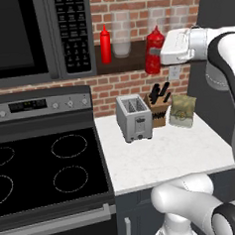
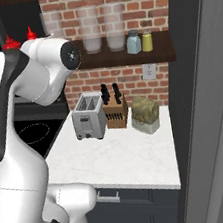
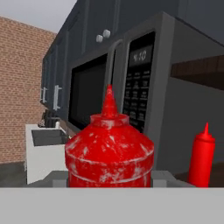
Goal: Put the shaker and condiment bottle from the counter next to their counterparts in the cabinet.
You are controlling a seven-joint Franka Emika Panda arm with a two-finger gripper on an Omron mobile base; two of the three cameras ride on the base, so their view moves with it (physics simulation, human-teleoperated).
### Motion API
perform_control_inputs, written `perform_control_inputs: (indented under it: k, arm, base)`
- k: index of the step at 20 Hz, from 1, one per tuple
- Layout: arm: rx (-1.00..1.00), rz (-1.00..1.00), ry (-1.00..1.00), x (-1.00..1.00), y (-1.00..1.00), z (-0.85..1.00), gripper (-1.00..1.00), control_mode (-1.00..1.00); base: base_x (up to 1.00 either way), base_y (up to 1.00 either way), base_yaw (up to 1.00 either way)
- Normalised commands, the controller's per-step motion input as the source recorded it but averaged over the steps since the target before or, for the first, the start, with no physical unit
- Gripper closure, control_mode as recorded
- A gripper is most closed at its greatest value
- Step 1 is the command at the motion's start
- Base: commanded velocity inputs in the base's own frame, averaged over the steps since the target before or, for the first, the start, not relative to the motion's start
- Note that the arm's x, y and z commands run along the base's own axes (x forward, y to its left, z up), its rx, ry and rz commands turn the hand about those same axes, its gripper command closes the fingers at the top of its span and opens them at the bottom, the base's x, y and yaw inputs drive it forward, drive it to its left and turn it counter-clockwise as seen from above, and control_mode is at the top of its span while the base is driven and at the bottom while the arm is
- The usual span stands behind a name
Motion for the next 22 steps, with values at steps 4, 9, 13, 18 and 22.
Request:
perform_control_inputs:
  k: [4,9,13,18,22]
  arm:
    - [0.01,-0.12,0.03,0.36,-0.03,0.00,1.00,-1.00]
    - [0.00,-0.10,0.02,0.41,0.00,0.00,1.00,-1.00]
    - [0.00,-0.01,0.00,0.37,0.00,0.00,1.00,-1.00]
    - [0.00,0.00,0.00,0.43,0.00,-0.04,1.00,-1.00]
    - [0.00,0.00,0.00,0.45,0.00,-0.08,1.00,-1.00]
  base:
    - [0.00,0.00,0.00]
    - [0.00,0.00,0.00]
    - [0.00,0.00,0.00]
    - [0.00,0.00,0.00]
    - [0.00,0.00,0.00]
